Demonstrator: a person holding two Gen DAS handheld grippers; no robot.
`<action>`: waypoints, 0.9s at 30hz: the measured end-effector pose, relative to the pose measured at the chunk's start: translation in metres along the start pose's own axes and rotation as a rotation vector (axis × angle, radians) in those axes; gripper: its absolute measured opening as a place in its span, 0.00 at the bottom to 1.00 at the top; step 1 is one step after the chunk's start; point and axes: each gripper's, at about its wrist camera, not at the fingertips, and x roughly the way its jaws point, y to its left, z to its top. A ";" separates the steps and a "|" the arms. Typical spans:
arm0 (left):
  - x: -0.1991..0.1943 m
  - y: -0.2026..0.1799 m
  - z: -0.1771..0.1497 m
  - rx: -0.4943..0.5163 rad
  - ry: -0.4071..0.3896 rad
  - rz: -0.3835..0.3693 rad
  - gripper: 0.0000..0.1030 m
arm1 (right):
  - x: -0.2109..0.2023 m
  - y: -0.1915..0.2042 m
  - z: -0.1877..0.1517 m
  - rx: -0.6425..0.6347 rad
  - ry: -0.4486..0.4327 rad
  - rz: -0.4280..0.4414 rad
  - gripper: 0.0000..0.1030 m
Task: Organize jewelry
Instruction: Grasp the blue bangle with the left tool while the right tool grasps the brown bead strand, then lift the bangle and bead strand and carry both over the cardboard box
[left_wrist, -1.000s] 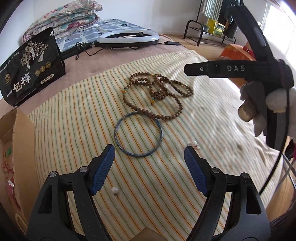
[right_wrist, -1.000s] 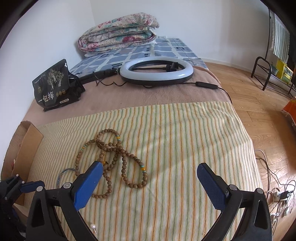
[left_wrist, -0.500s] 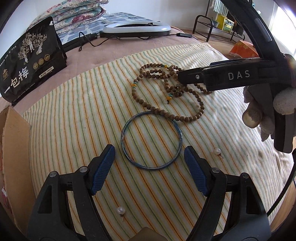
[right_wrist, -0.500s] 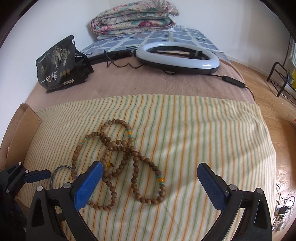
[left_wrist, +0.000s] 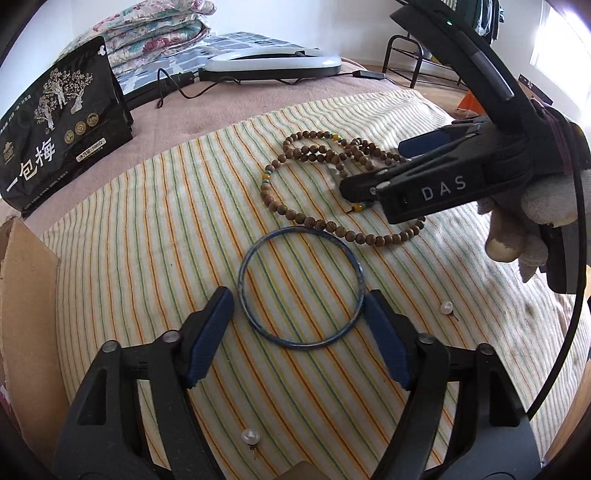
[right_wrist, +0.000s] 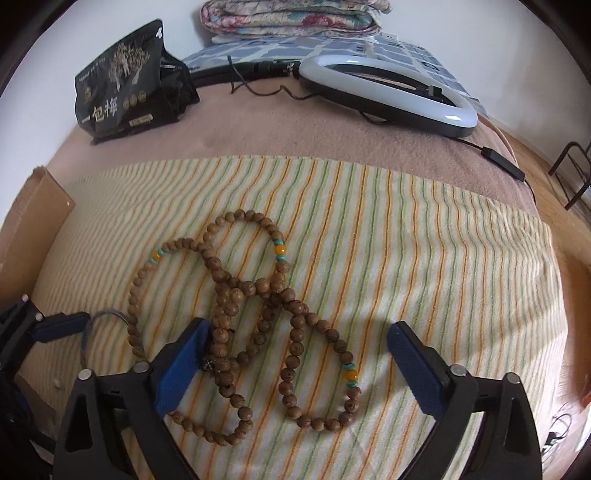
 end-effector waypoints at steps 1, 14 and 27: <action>0.000 0.001 0.000 -0.006 0.000 -0.004 0.69 | -0.002 -0.001 -0.001 -0.003 0.000 -0.002 0.84; -0.007 0.000 0.000 -0.014 -0.010 -0.007 0.68 | -0.017 0.000 -0.008 0.055 -0.026 0.028 0.16; -0.050 0.002 0.007 -0.021 -0.107 -0.002 0.68 | -0.072 0.004 -0.005 0.102 -0.115 0.029 0.10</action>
